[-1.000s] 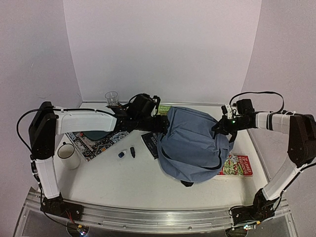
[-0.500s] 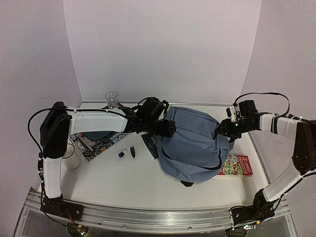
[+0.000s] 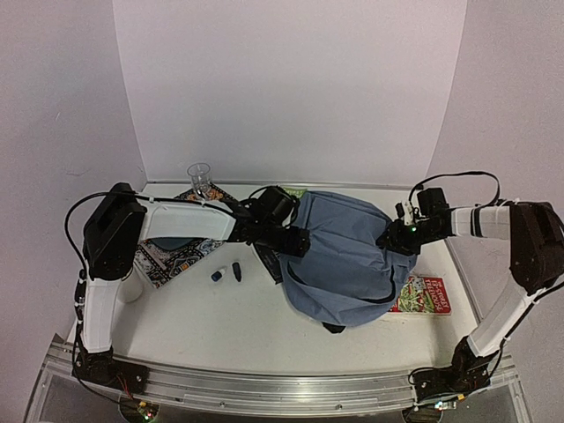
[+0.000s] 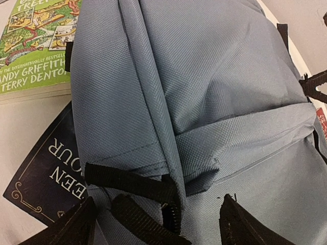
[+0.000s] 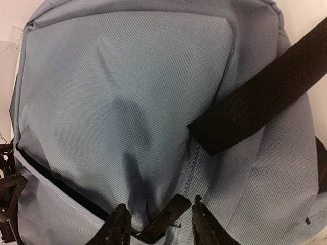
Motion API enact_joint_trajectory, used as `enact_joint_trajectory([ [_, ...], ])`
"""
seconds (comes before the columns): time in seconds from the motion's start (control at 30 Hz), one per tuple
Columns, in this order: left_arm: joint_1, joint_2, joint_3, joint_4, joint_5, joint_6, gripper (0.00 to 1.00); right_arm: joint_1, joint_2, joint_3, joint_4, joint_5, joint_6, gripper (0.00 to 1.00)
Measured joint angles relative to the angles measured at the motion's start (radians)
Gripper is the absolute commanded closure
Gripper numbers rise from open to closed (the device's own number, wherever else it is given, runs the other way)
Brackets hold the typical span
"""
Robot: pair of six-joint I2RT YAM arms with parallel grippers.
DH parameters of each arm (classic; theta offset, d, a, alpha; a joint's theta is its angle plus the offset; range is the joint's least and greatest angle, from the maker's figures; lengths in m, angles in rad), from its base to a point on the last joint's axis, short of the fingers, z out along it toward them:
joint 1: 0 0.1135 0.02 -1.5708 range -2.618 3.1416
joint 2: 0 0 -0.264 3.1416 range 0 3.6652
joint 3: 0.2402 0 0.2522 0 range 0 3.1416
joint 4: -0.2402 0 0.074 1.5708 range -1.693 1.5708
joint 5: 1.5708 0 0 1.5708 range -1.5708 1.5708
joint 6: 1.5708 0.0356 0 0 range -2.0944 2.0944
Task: Pack the student bag
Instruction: Pick up the lower front pocket of the student bag, then open the lower front pocket of the student bag.
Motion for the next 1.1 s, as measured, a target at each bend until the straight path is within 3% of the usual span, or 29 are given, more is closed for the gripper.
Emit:
enact_joint_trajectory([
  [0.1, 0.000, 0.008, 0.000, 0.000, 0.008, -0.006, 0.25, 0.000, 0.017, 0.000, 0.015, -0.013, 0.006, 0.71],
  [0.33, 0.004, 0.013, 0.000, 0.000, 0.022, -0.013, 0.51, 0.000, 0.020, 0.000, 0.029, -0.040, 0.019, 1.00],
  [0.43, 0.006, 0.018, 0.000, 0.000, 0.028, -0.015, 0.64, 0.000, 0.020, 0.000, 0.030, -0.048, 0.020, 1.00],
  [0.6, 0.006, 0.032, 0.000, 0.003, 0.049, -0.014, 0.97, 0.006, 0.018, 0.001, 0.028, -0.053, 0.020, 1.00],
  [0.63, 0.006, 0.032, 0.004, 0.001, 0.054, -0.013, 1.00, 0.010, 0.016, 0.002, 0.025, -0.053, 0.020, 1.00],
  [1.1, -0.004, 0.034, 0.047, -0.014, 0.100, -0.039, 1.00, 0.238, 0.041, 0.189, -0.041, 0.048, 0.041, 1.00],
])
